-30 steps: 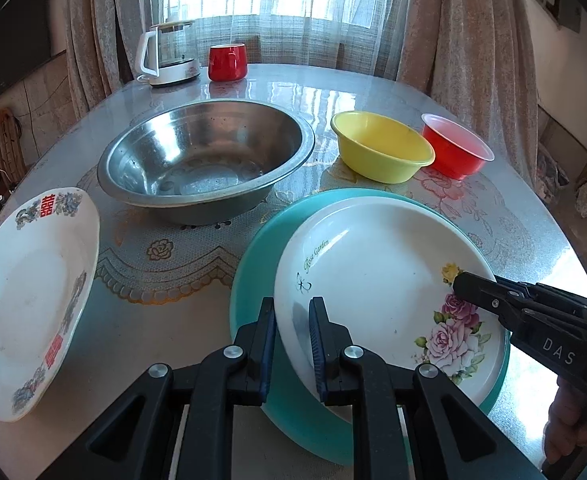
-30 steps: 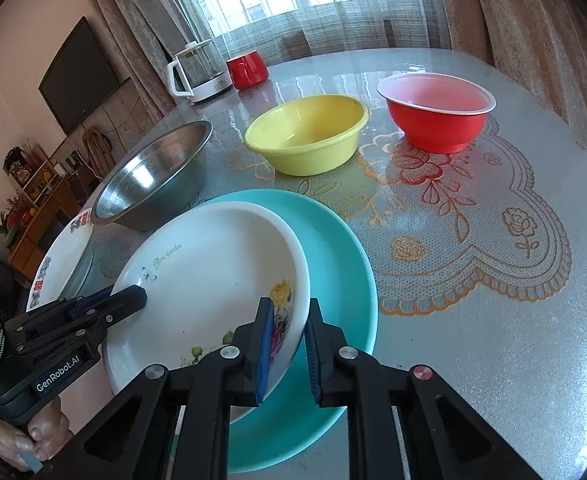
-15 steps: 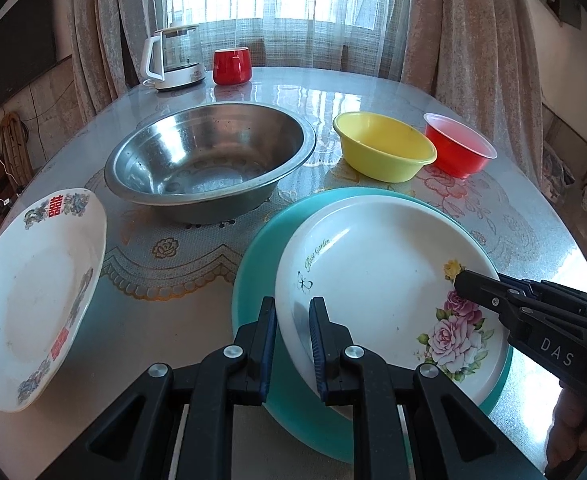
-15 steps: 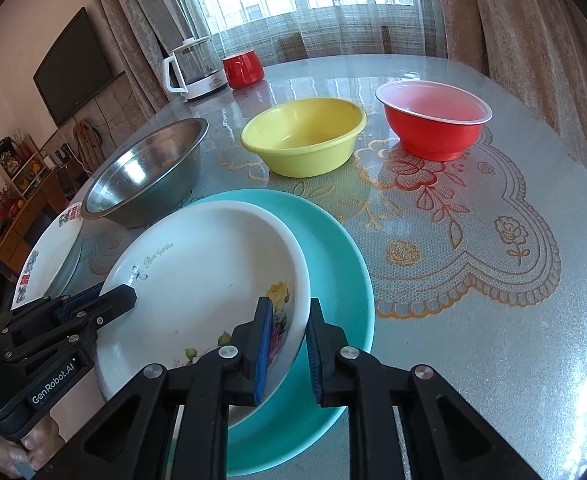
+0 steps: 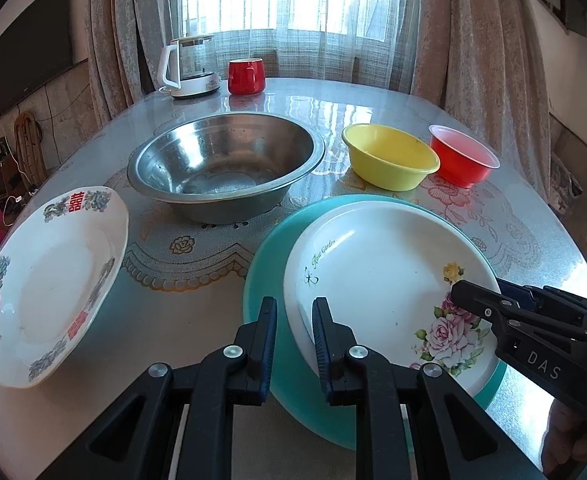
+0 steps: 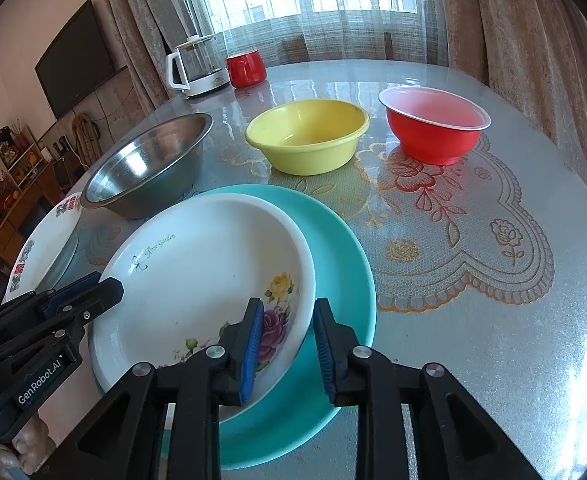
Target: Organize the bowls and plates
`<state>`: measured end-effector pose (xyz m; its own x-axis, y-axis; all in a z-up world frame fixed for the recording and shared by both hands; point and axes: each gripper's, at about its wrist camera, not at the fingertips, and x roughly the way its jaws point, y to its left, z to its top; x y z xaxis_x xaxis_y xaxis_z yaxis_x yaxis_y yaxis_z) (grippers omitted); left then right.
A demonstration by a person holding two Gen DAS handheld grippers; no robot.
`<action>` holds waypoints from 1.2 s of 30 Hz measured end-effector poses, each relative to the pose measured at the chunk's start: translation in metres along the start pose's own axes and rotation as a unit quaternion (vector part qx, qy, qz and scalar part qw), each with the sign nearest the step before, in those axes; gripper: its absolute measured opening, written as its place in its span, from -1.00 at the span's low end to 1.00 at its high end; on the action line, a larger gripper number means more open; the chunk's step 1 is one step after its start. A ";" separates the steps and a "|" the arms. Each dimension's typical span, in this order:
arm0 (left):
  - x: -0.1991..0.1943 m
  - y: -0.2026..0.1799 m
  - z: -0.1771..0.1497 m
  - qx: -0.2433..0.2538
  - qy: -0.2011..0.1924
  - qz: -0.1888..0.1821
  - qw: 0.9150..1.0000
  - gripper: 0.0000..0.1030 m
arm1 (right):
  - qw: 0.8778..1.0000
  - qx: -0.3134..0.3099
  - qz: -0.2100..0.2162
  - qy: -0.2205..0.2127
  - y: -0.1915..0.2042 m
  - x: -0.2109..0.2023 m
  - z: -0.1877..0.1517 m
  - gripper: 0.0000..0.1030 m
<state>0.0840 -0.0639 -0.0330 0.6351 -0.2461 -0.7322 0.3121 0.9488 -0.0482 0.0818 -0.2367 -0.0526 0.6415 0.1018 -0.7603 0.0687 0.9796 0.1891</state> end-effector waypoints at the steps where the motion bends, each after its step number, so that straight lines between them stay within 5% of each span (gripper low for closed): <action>1: -0.002 0.000 -0.001 -0.001 -0.001 0.000 1.000 -0.61 | 1.000 0.000 -0.002 -0.001 0.000 0.000 0.000 -0.44; 19: -0.040 0.015 -0.016 -0.020 -0.023 0.024 0.999 -0.61 | 0.999 0.021 -0.012 -0.044 0.000 -0.025 0.002 -0.27; 36: -0.071 0.075 -0.035 -0.074 -0.045 0.055 0.995 -0.58 | 0.997 -0.060 -0.009 -0.054 0.061 -0.031 0.005 -0.25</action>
<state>0.0372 0.0312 -0.0088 0.7226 -0.1495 -0.6749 0.1340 0.9881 -0.0754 0.0698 -0.1810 -0.0147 0.7206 0.0716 -0.6897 -0.0069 0.9953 0.0962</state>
